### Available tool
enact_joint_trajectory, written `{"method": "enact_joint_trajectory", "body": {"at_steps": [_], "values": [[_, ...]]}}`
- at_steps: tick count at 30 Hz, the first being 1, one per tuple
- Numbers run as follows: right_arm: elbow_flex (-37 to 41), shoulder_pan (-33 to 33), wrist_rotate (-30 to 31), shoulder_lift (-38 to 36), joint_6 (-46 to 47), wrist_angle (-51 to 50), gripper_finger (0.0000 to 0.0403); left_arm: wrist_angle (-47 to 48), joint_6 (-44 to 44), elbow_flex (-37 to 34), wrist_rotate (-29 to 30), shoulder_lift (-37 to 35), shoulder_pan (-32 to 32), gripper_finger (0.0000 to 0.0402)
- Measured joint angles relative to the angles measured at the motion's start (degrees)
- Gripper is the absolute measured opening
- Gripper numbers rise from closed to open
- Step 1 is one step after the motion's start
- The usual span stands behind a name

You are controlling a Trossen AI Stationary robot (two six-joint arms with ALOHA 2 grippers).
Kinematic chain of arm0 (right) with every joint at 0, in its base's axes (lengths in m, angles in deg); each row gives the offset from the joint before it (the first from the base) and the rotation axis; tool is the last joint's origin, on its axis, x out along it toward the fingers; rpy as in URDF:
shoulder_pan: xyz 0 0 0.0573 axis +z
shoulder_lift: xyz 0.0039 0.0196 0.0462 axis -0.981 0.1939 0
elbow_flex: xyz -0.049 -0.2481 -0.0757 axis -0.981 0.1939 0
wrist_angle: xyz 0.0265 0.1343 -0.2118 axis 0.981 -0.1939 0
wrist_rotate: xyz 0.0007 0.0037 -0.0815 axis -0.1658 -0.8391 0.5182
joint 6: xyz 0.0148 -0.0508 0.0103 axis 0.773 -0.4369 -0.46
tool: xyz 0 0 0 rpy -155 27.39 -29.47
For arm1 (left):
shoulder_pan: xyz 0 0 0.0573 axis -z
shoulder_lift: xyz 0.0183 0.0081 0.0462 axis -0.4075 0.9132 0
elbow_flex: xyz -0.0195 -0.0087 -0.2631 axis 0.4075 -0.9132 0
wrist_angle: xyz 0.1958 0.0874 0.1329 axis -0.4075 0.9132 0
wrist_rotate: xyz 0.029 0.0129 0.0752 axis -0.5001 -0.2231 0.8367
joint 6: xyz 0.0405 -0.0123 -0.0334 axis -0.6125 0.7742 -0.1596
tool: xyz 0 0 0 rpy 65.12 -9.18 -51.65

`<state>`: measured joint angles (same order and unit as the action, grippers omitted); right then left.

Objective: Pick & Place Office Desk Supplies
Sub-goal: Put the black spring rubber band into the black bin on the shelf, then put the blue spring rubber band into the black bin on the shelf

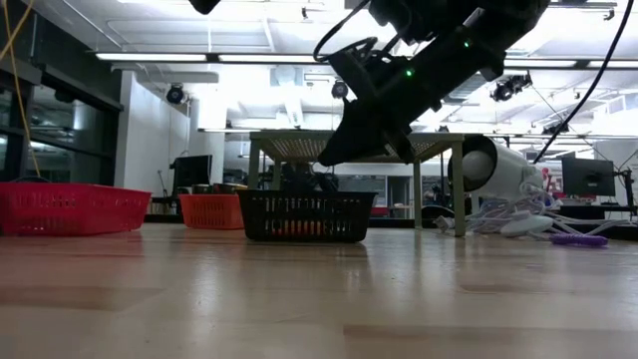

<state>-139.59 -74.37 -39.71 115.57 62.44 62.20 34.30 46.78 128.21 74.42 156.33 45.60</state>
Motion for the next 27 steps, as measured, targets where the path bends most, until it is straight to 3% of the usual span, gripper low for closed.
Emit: {"method": "enact_joint_trajectory", "body": {"at_steps": [20,27], "values": [[0.0,0.0,-0.4,0.0,0.0,-1.1,0.0032,0.0,0.0,0.0,0.0,0.0,0.0,0.0166],[0.0,0.1,-10.9,-2.6,0.2,-5.8,0.0033,0.0,0.0,0.0,0.0,0.0,0.0,0.0166]]}}
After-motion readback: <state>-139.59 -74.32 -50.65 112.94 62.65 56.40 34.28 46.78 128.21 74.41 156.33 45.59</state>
